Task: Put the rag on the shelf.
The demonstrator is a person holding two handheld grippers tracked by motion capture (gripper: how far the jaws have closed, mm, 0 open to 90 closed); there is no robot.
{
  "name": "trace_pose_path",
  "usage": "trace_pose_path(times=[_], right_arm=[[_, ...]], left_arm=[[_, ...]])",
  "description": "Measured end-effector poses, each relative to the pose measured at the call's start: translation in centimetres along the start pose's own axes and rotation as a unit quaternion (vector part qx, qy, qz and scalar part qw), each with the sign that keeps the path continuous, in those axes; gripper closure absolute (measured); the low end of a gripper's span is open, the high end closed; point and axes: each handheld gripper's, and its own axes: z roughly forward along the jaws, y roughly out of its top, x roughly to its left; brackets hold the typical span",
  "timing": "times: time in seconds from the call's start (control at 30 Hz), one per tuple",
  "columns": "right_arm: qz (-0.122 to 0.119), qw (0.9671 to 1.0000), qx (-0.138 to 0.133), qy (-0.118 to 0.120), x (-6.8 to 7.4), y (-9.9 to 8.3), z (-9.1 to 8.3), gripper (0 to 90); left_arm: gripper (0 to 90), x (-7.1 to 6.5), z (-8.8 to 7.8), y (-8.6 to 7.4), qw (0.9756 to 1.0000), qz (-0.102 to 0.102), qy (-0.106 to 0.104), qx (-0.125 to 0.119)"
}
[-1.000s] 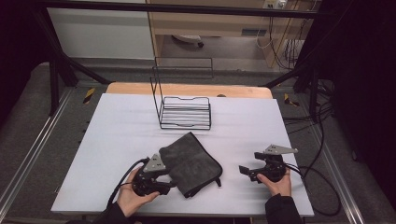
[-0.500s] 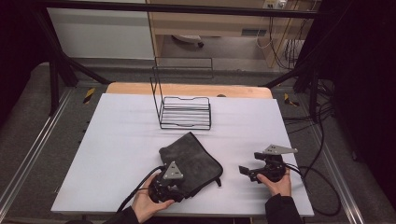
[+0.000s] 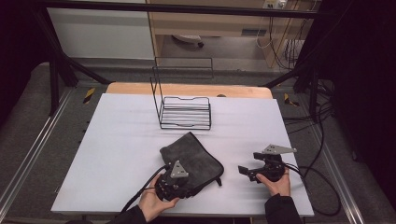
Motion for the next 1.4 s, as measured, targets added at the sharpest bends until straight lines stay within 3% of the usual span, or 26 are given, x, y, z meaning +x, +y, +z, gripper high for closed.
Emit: trace_pose_path(times=[0.17,0.3,0.37,0.53,0.9,1.4], right_arm=[[-0.003,1.0,0.001,0.001,0.1,0.0,0.0,2.7],[-0.004,1.0,0.0,0.0,0.0,0.0,0.0,2.7],[-0.005,1.0,0.001,0.0,0.1,0.0,-0.1,2.7],[-0.005,1.0,0.001,0.001,0.1,0.0,-0.1,2.7],[-0.002,1.0,0.002,0.005,0.2,0.0,-0.1,2.7],[-0.004,1.0,0.003,0.006,0.2,0.0,0.0,2.9]], left_arm=[[81.6,-0.2,0.0,0.1,0.9999,0.009,0.009,0.003],[84.8,0.0,-0.1,0.1,0.9999,0.014,0.003,0.001],[85.3,0.7,-0.5,0.1,0.9998,0.004,-0.019,0.005],[85.9,1.4,-1.0,0.1,0.9994,0.0,-0.034,0.009],[86.2,2.4,-2.5,-0.3,0.9985,0.015,-0.042,0.032],[86.2,3.4,-3.6,-1.4,0.9982,0.016,-0.048,0.033]])
